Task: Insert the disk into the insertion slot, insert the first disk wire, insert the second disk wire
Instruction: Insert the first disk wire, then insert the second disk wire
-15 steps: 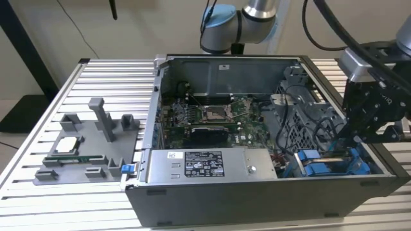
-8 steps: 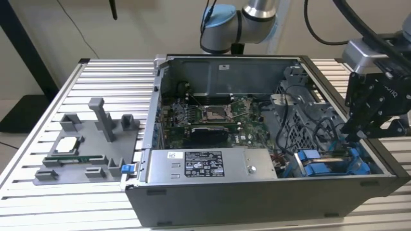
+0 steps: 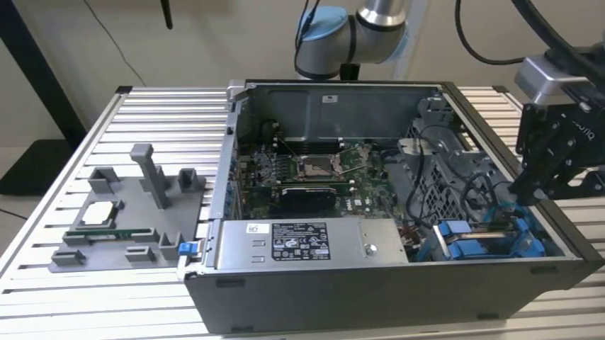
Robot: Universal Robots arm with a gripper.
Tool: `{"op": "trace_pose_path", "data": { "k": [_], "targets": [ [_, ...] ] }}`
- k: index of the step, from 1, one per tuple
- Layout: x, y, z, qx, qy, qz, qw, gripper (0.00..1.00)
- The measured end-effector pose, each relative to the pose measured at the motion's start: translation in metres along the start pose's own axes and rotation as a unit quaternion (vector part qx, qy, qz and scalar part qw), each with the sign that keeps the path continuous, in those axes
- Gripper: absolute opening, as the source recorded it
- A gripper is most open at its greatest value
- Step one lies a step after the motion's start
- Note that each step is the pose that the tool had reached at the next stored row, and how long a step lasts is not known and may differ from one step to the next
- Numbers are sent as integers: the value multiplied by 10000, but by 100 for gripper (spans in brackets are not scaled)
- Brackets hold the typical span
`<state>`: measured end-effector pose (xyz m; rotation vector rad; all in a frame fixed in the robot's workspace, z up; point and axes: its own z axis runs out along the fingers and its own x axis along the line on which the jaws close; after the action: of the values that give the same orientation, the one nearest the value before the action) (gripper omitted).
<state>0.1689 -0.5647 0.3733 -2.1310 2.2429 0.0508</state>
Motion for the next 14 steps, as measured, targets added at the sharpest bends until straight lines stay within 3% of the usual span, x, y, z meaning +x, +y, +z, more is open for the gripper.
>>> {"op": "trace_pose_path", "data": {
  "k": [8, 10, 14],
  "targets": [
    [-76, -165, 5, -8, 1, 1, 10000, 100],
    [-81, -196, 6, -41, 3, 2, 10000, 100],
    [-85, -214, 16, -191, 10, 11, 9998, 100]
  ]
}}
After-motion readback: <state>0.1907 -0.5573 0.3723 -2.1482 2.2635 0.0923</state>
